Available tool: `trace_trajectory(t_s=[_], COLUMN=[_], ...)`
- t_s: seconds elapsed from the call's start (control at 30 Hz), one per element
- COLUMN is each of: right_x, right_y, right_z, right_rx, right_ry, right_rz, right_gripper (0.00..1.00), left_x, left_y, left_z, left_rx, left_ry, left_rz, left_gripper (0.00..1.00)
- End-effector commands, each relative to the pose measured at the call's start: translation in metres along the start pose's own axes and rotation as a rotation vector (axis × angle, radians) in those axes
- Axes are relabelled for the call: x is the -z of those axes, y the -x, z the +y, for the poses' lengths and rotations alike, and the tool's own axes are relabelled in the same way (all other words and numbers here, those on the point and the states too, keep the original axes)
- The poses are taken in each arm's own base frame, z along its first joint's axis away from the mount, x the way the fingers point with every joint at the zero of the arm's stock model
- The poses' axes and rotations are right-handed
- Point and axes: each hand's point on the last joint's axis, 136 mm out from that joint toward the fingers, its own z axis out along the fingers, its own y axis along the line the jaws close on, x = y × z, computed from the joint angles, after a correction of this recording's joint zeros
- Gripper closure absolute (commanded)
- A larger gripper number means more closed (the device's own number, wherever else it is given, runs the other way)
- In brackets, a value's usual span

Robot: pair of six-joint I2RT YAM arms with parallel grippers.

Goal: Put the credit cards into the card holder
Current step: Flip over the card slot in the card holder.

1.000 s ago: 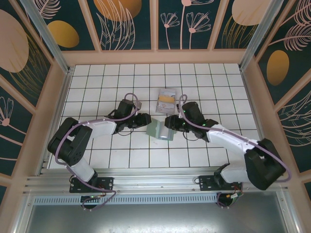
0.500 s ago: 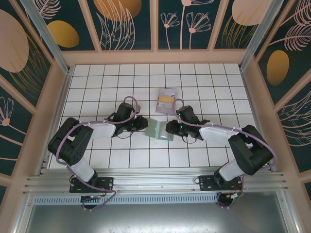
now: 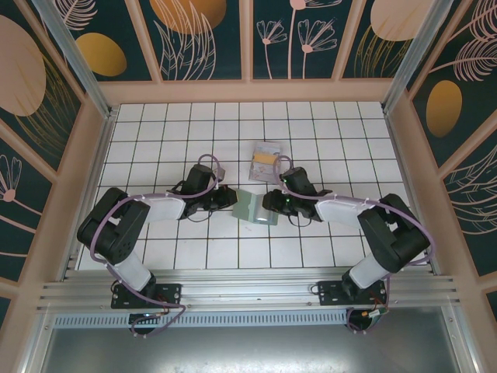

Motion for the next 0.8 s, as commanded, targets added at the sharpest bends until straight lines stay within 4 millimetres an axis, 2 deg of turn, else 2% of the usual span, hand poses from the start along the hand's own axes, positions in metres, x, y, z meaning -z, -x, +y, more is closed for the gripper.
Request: trace_trajectory(t_s=[0.0, 0.07, 0.27, 0.4, 0.5, 0.77], right_x=[-0.003, -0.005, -0.008, -0.016, -0.022, -0.04], right_y=[0.007, 0.007, 0.008, 0.005, 0.003, -0.005], right_z=[0.021, 0.027, 0.063, 0.077, 0.081, 0.073], right_rx=[0.019, 0.028, 0.082, 0.077, 0.068, 0.029], right_ry=[0.061, 0.085, 0.19, 0.262, 0.292, 0.289], right_rz=[-0.004, 0.007, 0.02, 0.055, 0.074, 0.121], right_gripper=[0.62, 0.62, 0.62, 0.62, 0.61, 0.59], left_x=[-0.002, -0.003, -0.003, -0.003, -0.002, 0.001], left_y=[-0.004, -0.005, -0.006, -0.007, -0.009, -0.014], left_z=[0.003, 0.003, 0.003, 0.003, 0.003, -0.002], left_rx=[0.008, 0.011, 0.021, 0.028, 0.028, 0.04], left_ry=[-0.015, -0.017, -0.031, -0.039, -0.04, -0.089], left_rz=[0.008, 0.01, 0.01, 0.009, 0.009, 0.009], left_gripper=[0.88, 0.88, 0.88, 0.88, 0.87, 0.8])
